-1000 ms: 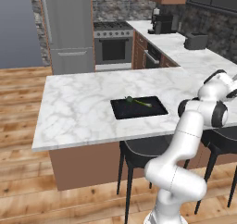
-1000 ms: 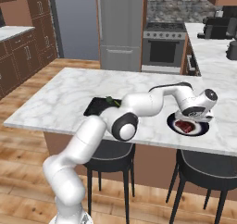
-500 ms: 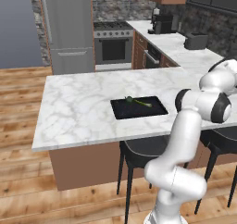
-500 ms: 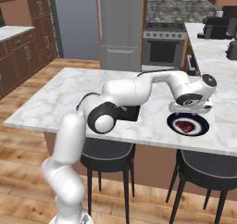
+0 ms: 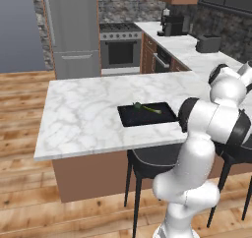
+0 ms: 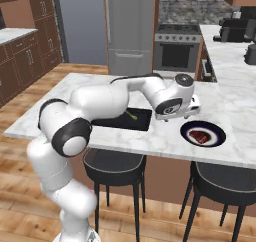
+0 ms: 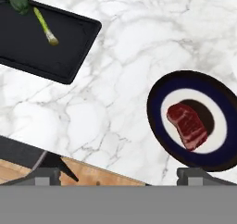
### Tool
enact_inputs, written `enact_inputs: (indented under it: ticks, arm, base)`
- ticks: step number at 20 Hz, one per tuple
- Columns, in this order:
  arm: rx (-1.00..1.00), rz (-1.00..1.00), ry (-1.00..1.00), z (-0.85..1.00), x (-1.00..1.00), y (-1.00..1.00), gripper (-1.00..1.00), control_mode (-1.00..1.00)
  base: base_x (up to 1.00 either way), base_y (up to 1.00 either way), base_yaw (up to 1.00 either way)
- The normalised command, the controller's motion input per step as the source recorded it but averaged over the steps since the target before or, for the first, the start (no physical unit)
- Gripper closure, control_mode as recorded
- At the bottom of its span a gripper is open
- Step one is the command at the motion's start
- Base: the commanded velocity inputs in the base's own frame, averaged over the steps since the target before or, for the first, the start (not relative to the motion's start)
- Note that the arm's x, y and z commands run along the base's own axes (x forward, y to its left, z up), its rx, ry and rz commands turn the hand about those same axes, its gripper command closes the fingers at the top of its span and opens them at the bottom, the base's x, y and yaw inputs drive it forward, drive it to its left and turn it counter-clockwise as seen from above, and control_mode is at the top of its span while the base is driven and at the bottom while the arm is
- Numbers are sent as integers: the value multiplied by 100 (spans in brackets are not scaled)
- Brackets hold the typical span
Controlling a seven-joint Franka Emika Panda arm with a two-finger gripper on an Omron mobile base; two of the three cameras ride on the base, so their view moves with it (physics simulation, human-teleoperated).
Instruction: Create a steak meal by picking up the steak and asparagus from the tray and placing them on the plate. Leave the bell pepper on the tray.
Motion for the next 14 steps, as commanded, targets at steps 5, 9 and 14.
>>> enact_inputs:
  ticks: [5,9,14]
  arm:
    - [-15,0,3,12,2,100,-100,-100]
    - [-1,0,11,32,12,100,-100,-100]
    - [1,0,23,11,14,92,-100,-100]
  base:
    - [0,0,0]
    - [0,0,0]
    - [0,0,0]
